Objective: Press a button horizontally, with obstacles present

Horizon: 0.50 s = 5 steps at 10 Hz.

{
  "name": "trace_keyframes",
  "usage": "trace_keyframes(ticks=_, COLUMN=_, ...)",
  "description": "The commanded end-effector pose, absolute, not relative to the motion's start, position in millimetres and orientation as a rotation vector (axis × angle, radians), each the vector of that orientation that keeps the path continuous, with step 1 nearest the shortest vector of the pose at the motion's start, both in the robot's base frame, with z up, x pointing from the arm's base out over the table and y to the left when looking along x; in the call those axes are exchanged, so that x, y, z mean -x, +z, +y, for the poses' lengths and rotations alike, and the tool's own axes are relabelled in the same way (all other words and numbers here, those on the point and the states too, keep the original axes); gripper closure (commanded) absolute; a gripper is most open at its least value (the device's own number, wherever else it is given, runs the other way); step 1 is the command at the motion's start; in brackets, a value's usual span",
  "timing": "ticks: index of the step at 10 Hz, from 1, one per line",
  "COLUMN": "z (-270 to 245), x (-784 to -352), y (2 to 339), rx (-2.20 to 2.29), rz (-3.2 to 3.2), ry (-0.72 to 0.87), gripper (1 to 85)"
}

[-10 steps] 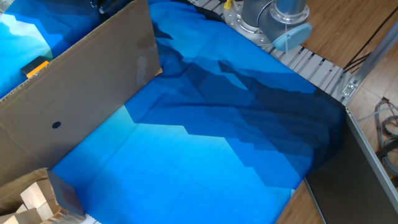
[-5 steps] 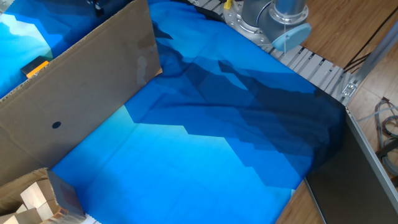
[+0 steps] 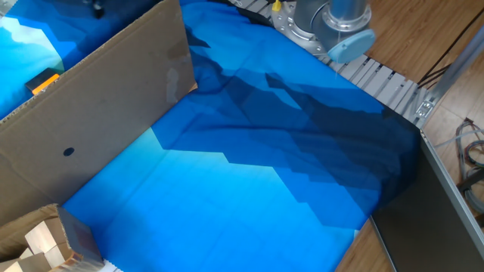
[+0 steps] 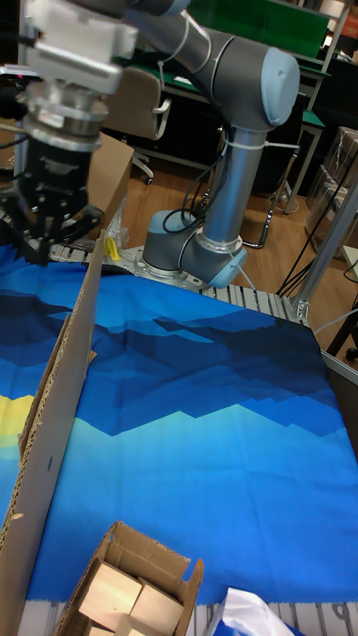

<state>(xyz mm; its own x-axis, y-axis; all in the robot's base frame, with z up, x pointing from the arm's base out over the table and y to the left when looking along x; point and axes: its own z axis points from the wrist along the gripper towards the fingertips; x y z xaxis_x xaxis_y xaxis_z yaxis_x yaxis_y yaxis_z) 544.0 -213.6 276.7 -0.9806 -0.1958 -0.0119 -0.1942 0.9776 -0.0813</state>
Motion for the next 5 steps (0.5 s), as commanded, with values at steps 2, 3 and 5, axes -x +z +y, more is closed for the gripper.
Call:
trace_keyframes(ticks=2, z=-235.3, x=-572.0, y=241.6, rx=0.35, rz=3.043, ry=-0.09, gripper=84.7)
trace_keyframes(ticks=3, z=-237.2, x=-574.3, y=235.3, rx=0.338, rz=3.037, ry=-0.084, gripper=84.7)
trace_keyframes(ticks=5, z=-241.0, x=-578.4, y=222.2, rx=0.335, rz=3.017, ry=-0.07, gripper=84.7)
